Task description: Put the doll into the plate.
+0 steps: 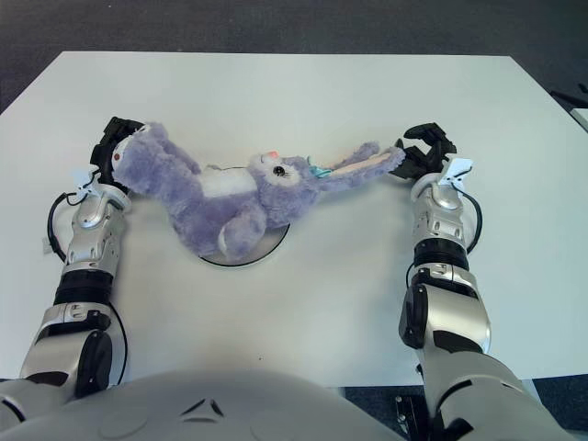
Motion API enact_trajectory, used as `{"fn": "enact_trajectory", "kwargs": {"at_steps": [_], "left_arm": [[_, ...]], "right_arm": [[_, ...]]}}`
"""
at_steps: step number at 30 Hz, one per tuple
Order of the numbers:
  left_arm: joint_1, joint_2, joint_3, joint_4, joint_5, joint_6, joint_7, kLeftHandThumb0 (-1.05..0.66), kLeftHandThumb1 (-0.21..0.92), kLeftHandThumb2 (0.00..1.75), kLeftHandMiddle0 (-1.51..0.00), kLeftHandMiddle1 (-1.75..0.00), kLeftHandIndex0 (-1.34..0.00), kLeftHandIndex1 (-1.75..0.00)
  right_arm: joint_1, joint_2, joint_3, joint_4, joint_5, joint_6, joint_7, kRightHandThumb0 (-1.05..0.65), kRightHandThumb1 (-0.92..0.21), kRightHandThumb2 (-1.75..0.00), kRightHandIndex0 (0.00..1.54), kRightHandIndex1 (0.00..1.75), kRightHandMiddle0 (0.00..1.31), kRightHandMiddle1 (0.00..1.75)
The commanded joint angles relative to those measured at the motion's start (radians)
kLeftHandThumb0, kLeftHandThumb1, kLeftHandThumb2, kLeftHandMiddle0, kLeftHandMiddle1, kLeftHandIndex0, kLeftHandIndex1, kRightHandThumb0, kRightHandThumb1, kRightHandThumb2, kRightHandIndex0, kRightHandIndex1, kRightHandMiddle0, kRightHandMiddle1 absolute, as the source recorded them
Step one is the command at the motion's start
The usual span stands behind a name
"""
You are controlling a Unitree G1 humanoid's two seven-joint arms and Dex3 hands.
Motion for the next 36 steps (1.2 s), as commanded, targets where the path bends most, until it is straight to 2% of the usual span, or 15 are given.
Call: {"fn": "enact_trajectory", "kwargs": {"at_steps": [1,5,15,19,27,36], "left_arm": [[0.021,-0.008,-0.003,-0.018,0.007,-0.002,0.018,-0.01,0.32,1.32,-0.67,-1.69,-0.35,-1.75],[0.033,-0.012,-0.008,-0.029,0.015,0.005,0.027,-0.01,0.32,1.32,-0.67,-1.7,-0.34,-1.75],[0.051,-0.011,-0.017,-0.047,0.023,0.027,0.022,-0.02,0.3,1.36,-0.67,-1.74,-0.36,-1.75],[0.058,-0.014,-0.016,-0.055,0.019,0.032,0.022,-0.02,0.3,1.36,-0.66,-1.74,-0.35,-1.75],[0.07,-0.029,-0.007,-0.066,0.001,0.054,0.029,-0.01,0.32,1.33,-0.66,-1.72,-0.34,-1.75],[0.073,-0.039,-0.005,-0.05,0.007,0.037,0.045,-0.02,0.3,1.35,-0.67,-1.73,-0.35,-1.75]], "right_arm": [[0.045,0.036,0.045,-0.117,-0.037,0.085,-0.041,-0.01,-0.04,-1.6,0.83,1.65,0.6,1.75],[0.073,0.043,0.066,-0.185,-0.052,0.142,-0.046,-0.01,-0.03,-1.63,0.83,1.7,0.61,1.75],[0.105,0.05,0.1,-0.235,-0.078,0.194,-0.038,-0.01,-0.02,-1.65,0.82,1.72,0.62,1.75],[0.114,0.053,0.111,-0.245,-0.086,0.202,-0.042,-0.01,-0.02,-1.66,0.82,1.74,0.61,1.75],[0.119,0.057,0.122,-0.23,-0.103,0.201,-0.048,-0.01,0.05,-1.74,0.87,1.75,0.67,1.75],[0.106,0.056,0.12,-0.192,-0.109,0.191,-0.071,-0.01,0.03,-1.72,0.86,1.75,0.65,1.75]]}}
